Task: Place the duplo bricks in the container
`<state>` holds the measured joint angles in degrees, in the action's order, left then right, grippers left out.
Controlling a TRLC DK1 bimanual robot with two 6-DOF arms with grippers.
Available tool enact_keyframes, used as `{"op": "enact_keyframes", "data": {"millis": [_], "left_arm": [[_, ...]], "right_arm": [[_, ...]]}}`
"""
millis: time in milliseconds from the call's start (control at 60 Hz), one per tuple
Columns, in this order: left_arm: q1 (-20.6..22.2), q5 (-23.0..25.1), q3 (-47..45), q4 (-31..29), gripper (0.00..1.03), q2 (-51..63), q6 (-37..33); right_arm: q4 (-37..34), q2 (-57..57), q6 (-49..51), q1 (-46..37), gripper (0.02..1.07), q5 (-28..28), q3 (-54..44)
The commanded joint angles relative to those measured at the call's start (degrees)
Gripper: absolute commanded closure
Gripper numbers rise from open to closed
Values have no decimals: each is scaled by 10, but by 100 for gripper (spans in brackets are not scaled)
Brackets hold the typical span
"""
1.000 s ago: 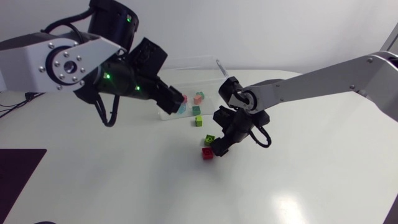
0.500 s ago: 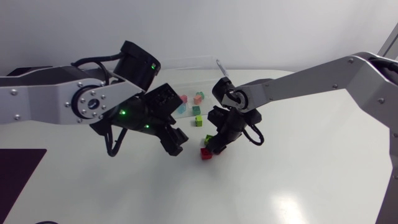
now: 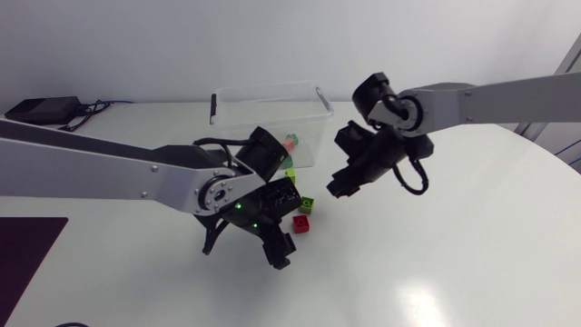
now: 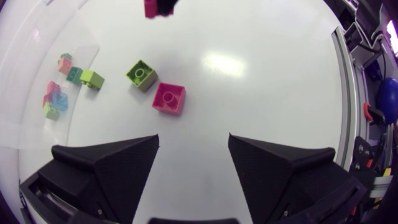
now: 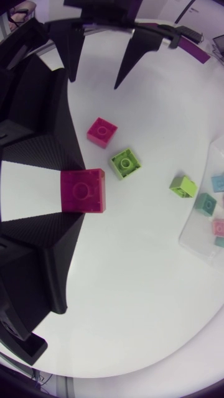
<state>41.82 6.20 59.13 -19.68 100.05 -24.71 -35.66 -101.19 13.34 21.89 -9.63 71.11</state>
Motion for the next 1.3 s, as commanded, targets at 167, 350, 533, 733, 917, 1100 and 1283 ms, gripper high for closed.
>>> {"op": "enact_keyframes", "data": {"millis": [167,350,533,733,917,1100,1283], "left_arm": [[1,5,64,2,26,66,-19],[2,5,105,-20,26,102,-24],[5,5,137,-46,26,132,-31],[10,5,167,-65,26,157,-35],[11,6,201,-91,33,183,-40],[16,12,223,-116,56,202,-40],[19,15,238,-135,72,218,-40]], "right_arm": [[-24,69,4,-23,77,-35,-12],[-28,89,3,-27,77,-49,-23],[-36,107,5,-37,77,-63,-27],[-42,141,2,-48,77,-76,-21],[-42,153,-17,-63,77,-92,3],[-28,150,-48,-87,77,-107,39],[-12,144,-77,-117,77,-123,68]]}}
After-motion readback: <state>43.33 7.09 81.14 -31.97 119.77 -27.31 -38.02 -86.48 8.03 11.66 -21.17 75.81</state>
